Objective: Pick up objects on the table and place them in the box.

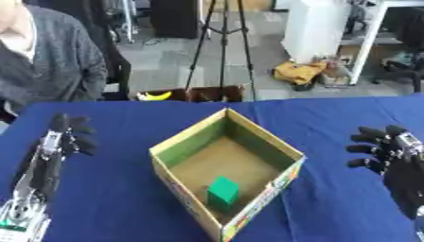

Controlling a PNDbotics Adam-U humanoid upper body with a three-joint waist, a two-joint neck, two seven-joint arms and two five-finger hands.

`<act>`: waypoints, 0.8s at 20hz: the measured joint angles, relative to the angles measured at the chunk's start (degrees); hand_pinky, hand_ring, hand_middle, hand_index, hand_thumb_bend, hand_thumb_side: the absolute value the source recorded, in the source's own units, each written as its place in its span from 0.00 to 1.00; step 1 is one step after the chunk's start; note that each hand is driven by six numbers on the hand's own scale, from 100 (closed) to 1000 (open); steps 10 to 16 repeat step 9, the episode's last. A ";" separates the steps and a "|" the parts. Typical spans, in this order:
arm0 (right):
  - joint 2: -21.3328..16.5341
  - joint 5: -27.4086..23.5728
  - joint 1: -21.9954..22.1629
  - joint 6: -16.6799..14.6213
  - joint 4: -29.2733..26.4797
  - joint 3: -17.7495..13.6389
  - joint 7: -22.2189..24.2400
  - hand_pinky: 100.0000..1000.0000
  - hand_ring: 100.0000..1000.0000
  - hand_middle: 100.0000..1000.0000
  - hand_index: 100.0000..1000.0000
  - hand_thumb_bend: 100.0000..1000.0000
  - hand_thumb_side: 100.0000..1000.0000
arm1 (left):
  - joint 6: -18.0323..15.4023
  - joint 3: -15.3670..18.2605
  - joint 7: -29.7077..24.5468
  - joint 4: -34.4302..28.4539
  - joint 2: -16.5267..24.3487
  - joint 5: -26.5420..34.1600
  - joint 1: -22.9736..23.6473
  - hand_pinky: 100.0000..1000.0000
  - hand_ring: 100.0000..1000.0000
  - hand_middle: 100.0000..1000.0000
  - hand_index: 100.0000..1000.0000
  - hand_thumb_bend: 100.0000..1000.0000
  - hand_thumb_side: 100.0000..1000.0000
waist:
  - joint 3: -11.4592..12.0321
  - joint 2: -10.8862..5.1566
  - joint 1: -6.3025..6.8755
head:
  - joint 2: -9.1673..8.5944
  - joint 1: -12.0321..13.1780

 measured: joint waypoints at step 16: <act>0.00 -0.03 0.17 0.00 0.00 -0.31 -0.38 0.53 0.69 0.69 0.81 0.00 1.00 | 0.23 0.23 -0.51 -1.08 -0.32 0.14 0.09 0.47 0.48 0.52 0.78 0.52 0.93 | 0.02 0.01 -0.03 | 0.02 0.14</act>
